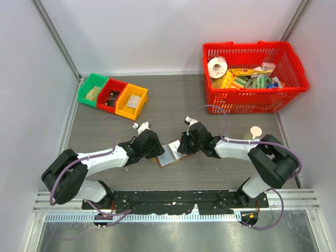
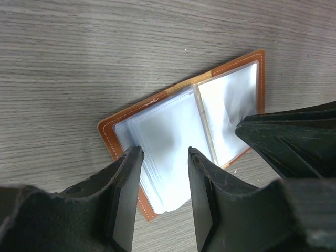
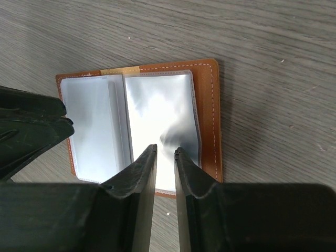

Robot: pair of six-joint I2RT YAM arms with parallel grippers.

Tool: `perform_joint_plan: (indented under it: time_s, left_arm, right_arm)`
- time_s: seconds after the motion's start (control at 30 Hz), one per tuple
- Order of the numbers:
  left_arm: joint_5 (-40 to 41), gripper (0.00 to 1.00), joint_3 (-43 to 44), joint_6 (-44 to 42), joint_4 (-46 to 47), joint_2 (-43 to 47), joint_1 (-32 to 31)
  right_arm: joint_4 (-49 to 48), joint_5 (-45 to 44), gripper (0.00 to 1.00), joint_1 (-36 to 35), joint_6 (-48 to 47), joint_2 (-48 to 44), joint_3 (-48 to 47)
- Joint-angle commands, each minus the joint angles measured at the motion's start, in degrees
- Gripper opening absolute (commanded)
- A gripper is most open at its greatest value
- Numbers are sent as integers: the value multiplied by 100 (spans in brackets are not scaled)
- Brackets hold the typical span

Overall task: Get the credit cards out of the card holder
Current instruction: Remove the credit card from the card holder.

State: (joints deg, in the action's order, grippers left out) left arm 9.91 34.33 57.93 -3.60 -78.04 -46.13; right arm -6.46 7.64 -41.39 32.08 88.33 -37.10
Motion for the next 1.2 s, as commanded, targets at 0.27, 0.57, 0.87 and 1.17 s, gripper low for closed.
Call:
perform_joint_plan:
  time_s: [0.27,0.57,0.87,1.17]
  left_arm:
    - [29,44,162,-28,34,-18,-28]
    - [-121,40,364,-142,43,158,-54]
    - [-271,40,549,-212,43,184,-89]
    - [-376,40,610,-256,69,8,-98]
  right_arm:
    - [-22,-26,26,17,-44,-27,-25]
    - [-31,9,25,17,-43,-27,-43]
    - [-13,53,26,25,-35,-97,-52]
    - [-4,176,46,17,-70,-396,-78]
